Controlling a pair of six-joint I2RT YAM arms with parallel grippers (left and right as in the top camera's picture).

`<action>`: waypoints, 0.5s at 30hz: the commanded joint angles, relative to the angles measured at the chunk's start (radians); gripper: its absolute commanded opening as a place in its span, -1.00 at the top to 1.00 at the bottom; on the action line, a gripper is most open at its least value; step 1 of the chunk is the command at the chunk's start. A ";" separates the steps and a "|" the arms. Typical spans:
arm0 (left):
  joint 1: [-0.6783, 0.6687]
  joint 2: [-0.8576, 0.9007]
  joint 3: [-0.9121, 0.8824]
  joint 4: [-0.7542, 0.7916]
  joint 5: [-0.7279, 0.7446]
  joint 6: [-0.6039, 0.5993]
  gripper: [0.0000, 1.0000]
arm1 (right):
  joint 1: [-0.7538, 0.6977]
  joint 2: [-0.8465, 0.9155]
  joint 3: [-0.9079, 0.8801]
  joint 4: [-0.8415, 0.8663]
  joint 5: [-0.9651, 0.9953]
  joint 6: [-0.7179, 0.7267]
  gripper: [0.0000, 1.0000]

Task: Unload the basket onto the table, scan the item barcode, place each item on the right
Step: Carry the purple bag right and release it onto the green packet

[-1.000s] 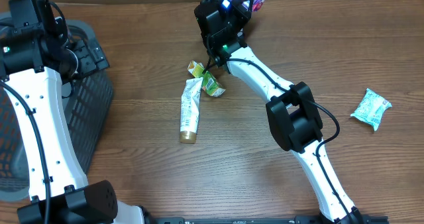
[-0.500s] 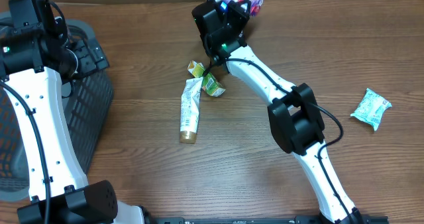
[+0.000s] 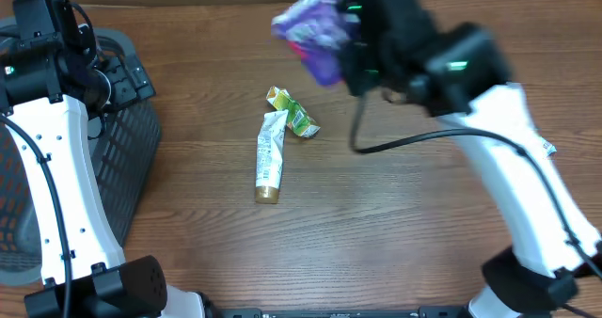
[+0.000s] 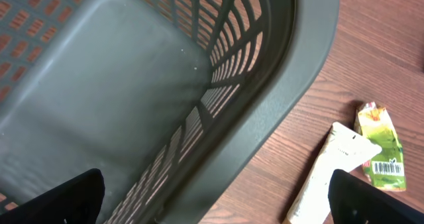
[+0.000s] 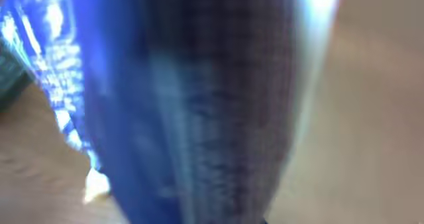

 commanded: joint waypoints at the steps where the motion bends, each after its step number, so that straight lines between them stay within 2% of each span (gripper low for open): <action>1: 0.004 0.003 0.008 0.000 0.005 -0.010 -0.99 | -0.160 -0.014 -0.002 -0.160 -0.120 0.336 0.93; 3: 0.004 0.003 0.008 0.000 0.005 -0.010 -0.99 | -0.245 -0.012 -0.007 -0.224 -0.074 0.407 0.93; 7: 0.004 0.003 0.008 0.000 0.005 -0.010 -0.99 | -0.433 -0.011 -0.105 -0.200 0.082 0.534 0.93; 12: 0.004 0.003 0.008 0.000 0.005 -0.010 -0.99 | -0.623 -0.011 -0.391 -0.012 0.092 0.583 0.93; 15: 0.004 0.003 0.008 0.000 0.005 -0.010 -0.99 | -0.672 -0.011 -0.524 0.101 0.067 0.584 0.93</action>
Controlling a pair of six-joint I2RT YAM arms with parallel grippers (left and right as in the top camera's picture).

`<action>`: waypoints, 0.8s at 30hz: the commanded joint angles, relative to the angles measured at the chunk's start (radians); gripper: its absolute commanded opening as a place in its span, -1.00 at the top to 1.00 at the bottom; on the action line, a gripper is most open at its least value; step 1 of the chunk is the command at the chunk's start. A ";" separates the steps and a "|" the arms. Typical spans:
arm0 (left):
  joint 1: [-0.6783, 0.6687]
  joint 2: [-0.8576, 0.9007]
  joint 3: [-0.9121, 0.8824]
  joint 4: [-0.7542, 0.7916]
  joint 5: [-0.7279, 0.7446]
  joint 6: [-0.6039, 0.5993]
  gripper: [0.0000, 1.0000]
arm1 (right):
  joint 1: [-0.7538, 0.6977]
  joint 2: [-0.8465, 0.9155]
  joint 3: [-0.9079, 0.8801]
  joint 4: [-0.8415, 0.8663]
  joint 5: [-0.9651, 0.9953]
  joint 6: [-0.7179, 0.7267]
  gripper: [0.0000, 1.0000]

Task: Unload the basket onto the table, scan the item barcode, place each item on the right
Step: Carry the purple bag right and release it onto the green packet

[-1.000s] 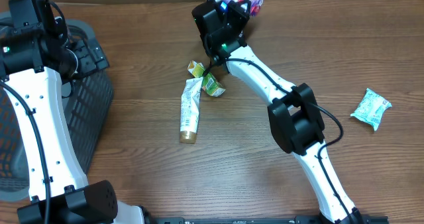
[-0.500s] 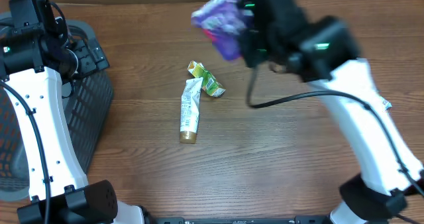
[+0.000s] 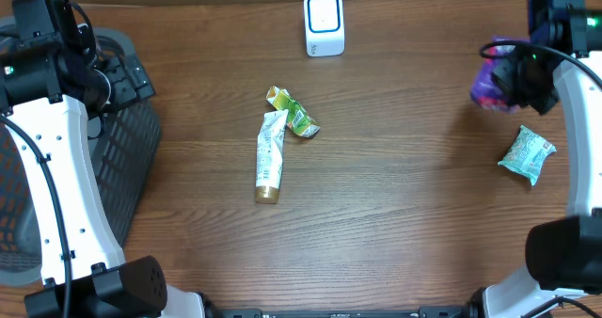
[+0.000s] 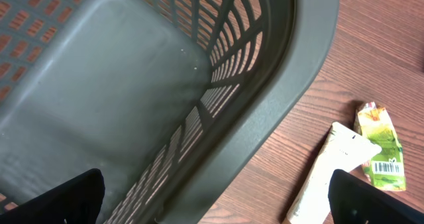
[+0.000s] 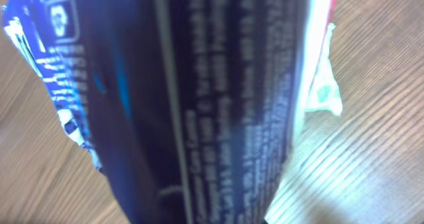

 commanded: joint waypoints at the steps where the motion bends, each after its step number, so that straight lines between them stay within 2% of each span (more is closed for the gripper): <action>1: 0.004 0.003 0.008 0.001 0.005 -0.010 -0.99 | -0.053 -0.011 -0.159 0.117 -0.036 0.035 0.93; 5: 0.004 0.003 0.008 0.001 0.005 -0.010 -0.99 | -0.084 -0.011 -0.343 0.285 -0.087 0.036 0.93; 10: 0.004 0.003 0.008 0.001 0.005 -0.010 -0.99 | -0.138 -0.011 -0.414 0.317 -0.085 0.034 0.92; 13: 0.004 0.003 0.008 0.001 0.005 -0.010 -0.99 | -0.191 -0.013 -0.410 0.308 -0.086 0.032 0.58; 14: 0.004 0.003 0.008 0.001 0.005 -0.010 -0.99 | -0.210 -0.013 -0.410 0.304 -0.092 0.026 0.31; 16: 0.004 0.003 0.008 0.001 0.005 -0.010 -0.99 | -0.245 -0.013 -0.404 0.297 -0.141 -0.064 -0.76; 17: 0.004 0.003 0.008 0.001 0.005 -0.010 -0.99 | -0.254 -0.013 -0.399 0.291 -0.154 -0.087 -1.00; 21: 0.004 0.003 0.008 0.001 0.005 -0.010 -0.99 | -0.259 -0.026 -0.314 0.196 -0.165 -0.176 -1.00; 24: 0.004 0.003 0.008 0.001 0.005 -0.010 -0.99 | -0.196 -0.054 -0.205 0.134 -0.293 -0.317 -1.00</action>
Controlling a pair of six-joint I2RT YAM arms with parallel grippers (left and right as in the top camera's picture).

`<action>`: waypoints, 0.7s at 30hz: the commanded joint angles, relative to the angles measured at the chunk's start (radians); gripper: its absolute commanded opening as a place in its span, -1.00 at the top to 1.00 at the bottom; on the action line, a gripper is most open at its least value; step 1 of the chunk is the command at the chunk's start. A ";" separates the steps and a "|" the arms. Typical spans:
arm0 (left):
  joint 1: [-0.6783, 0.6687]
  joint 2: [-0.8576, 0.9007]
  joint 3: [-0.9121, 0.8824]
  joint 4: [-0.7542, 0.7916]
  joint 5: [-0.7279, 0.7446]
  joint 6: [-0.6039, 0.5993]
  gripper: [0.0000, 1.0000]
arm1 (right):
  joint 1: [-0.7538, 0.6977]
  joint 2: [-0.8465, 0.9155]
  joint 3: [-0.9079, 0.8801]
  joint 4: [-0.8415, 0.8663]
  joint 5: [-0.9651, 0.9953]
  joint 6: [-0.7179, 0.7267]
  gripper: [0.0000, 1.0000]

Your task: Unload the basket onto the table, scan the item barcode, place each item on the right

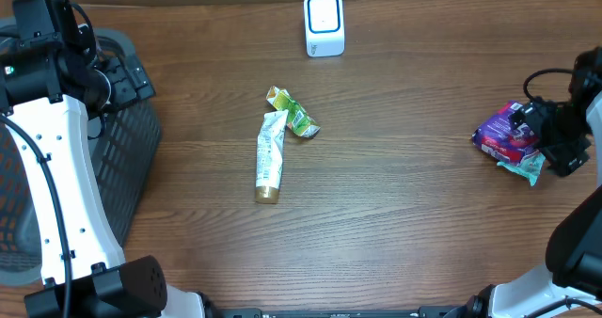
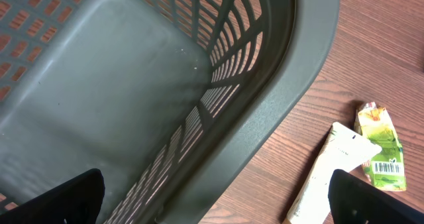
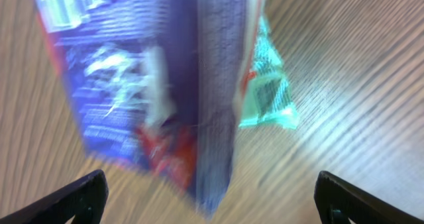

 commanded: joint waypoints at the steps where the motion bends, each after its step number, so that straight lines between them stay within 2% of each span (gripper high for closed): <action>1: 0.004 0.003 0.008 0.001 0.005 -0.010 -0.99 | 0.100 -0.066 0.149 -0.027 -0.189 -0.208 -1.00; 4: 0.004 0.003 0.008 0.001 0.005 -0.010 -0.99 | 0.266 -0.077 0.175 0.041 -0.344 -0.259 -1.00; 5: 0.004 0.003 0.008 0.001 0.005 -0.010 -0.99 | 0.355 -0.069 0.161 0.111 -0.357 -0.256 -0.87; 6: 0.004 0.003 0.008 0.001 0.005 -0.010 -0.99 | 0.422 -0.058 0.150 0.163 -0.357 -0.256 -0.86; 10: 0.004 0.003 0.008 0.001 0.005 -0.010 -0.99 | 0.595 0.009 0.146 0.282 -0.357 -0.256 -0.89; 12: 0.004 0.003 0.008 0.001 0.005 -0.010 -0.99 | 0.682 0.064 0.146 0.354 -0.356 -0.246 -0.96; 21: 0.004 0.003 0.008 0.001 0.005 -0.010 -0.99 | 0.828 0.284 0.146 0.523 -0.381 -0.173 -1.00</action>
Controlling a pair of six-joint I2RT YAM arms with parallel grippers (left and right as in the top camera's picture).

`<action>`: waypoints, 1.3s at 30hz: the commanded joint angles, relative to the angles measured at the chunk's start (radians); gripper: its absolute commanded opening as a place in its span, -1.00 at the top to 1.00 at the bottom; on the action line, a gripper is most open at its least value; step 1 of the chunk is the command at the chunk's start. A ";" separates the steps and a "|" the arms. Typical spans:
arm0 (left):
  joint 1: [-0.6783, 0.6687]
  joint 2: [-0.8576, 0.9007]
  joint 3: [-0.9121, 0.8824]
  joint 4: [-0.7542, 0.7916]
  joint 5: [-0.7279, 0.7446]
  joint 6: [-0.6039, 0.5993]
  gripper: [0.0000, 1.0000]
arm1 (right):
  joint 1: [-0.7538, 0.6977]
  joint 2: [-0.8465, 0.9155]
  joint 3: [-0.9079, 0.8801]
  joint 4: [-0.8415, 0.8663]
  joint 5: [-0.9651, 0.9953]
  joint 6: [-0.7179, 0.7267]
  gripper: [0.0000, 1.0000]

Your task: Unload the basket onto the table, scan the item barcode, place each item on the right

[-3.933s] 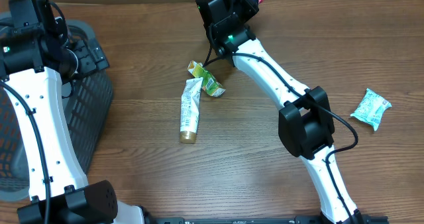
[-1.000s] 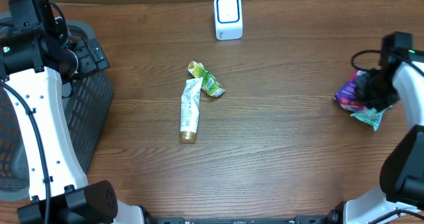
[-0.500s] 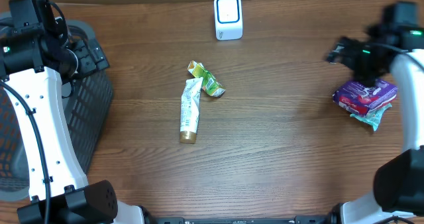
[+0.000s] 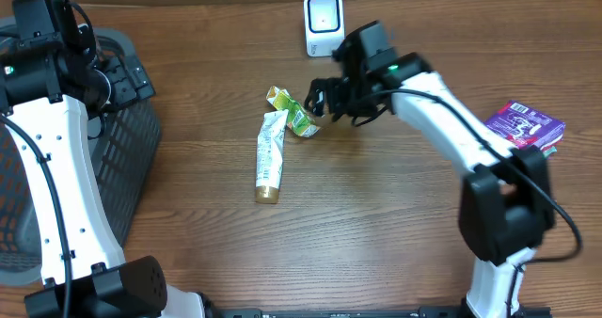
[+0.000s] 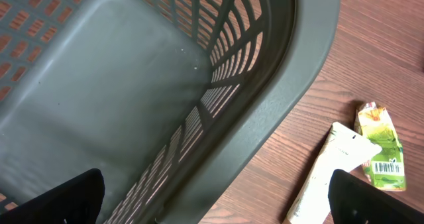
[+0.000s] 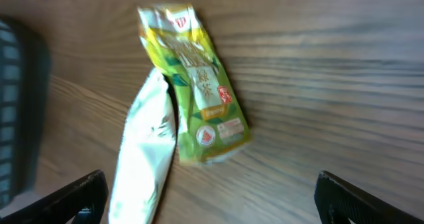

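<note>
A green tea packet (image 4: 293, 113) lies mid-table beside a white tube (image 4: 270, 155). My right gripper (image 4: 331, 100) hovers just right of the packet, open and holding nothing. In the right wrist view the green packet (image 6: 199, 85) and the tube (image 6: 142, 164) lie ahead of the right gripper (image 6: 212, 207). The white scanner (image 4: 323, 23) stands at the back. A purple packet (image 4: 525, 125) lies at the far right. My left gripper (image 5: 215, 201) is open over the basket rim (image 5: 291, 85). The green packet's barcode side (image 5: 381, 148) shows there.
A dark mesh basket (image 4: 127, 158) takes up the left edge of the table. A corner of a teal packet (image 4: 547, 150) pokes out from under the purple one near the right edge. The left arm (image 4: 56, 139) stands over the basket.
My right gripper has moved from the far right, beside the purple packet, to the middle over the green packet. The purple packet now lies flat on the teal one. The left arm is unchanged.
My right gripper held the purple packet up at the back near the scanner. Then it held it at the far right above the teal packet. Then the packet rested there with the jaws apart. Now the gripper is empty over the green packet.
</note>
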 commanded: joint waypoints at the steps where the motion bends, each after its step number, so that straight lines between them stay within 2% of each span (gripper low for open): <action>1: 0.004 0.003 0.008 0.001 0.005 -0.010 -0.99 | 0.018 0.063 -0.005 0.045 -0.026 0.025 -1.00; 7: 0.004 0.003 0.008 0.001 0.005 -0.010 -0.99 | 0.046 0.154 -0.005 0.170 -0.025 0.041 -0.83; 9: 0.004 0.003 0.008 0.001 0.005 -0.010 -0.99 | 0.049 0.177 -0.005 0.203 -0.026 0.056 -0.69; 10: 0.004 0.003 0.008 0.001 0.005 -0.010 -0.99 | 0.050 0.190 -0.005 0.204 -0.026 0.071 -0.54; 15: 0.004 0.003 0.008 0.001 0.005 -0.010 -0.99 | 0.056 0.198 -0.005 0.141 -0.071 0.081 -0.30; 16: 0.004 0.003 0.008 0.001 0.005 -0.010 -0.99 | 0.056 0.198 -0.005 0.133 -0.082 0.081 -0.18; 18: 0.004 0.003 0.008 0.001 0.005 -0.010 -0.99 | 0.056 0.196 -0.005 0.111 -0.101 0.077 0.22; 20: 0.004 0.003 0.008 0.001 0.005 -0.010 -0.99 | 0.056 0.185 -0.003 0.098 -0.101 0.076 0.46; 22: 0.004 0.003 0.008 0.001 0.005 -0.010 -0.99 | 0.060 0.158 0.000 0.062 -0.085 0.064 0.59; 26: 0.004 0.003 0.008 0.001 0.005 -0.010 -0.99 | 0.087 0.078 0.000 -0.067 0.088 0.011 0.57; 30: 0.004 0.003 0.008 0.001 0.005 -0.010 -0.99 | 0.161 0.001 0.000 -0.220 0.469 -0.008 0.48; 33: 0.004 0.003 0.008 0.001 0.005 -0.010 -0.99 | 0.211 0.000 -0.001 -0.272 0.680 0.051 0.42; 34: 0.004 0.003 0.008 0.001 0.005 -0.010 -0.99 | 0.240 0.007 -0.005 -0.285 0.747 0.102 0.28; 35: 0.004 0.003 0.008 0.001 0.005 -0.010 -0.99 | 0.253 0.012 -0.006 -0.288 0.753 0.109 0.06; 36: 0.004 0.003 0.008 0.001 0.005 -0.010 -0.99 | 0.259 0.013 -0.006 -0.288 0.753 0.109 -0.06; 37: 0.004 0.003 0.008 0.001 0.005 -0.010 -0.99 | 0.277 0.020 -0.006 -0.288 0.749 0.123 -0.39; 39: 0.004 0.003 0.008 0.001 0.005 -0.010 -0.99 | 0.297 0.022 -0.006 -0.288 0.749 0.123 -0.52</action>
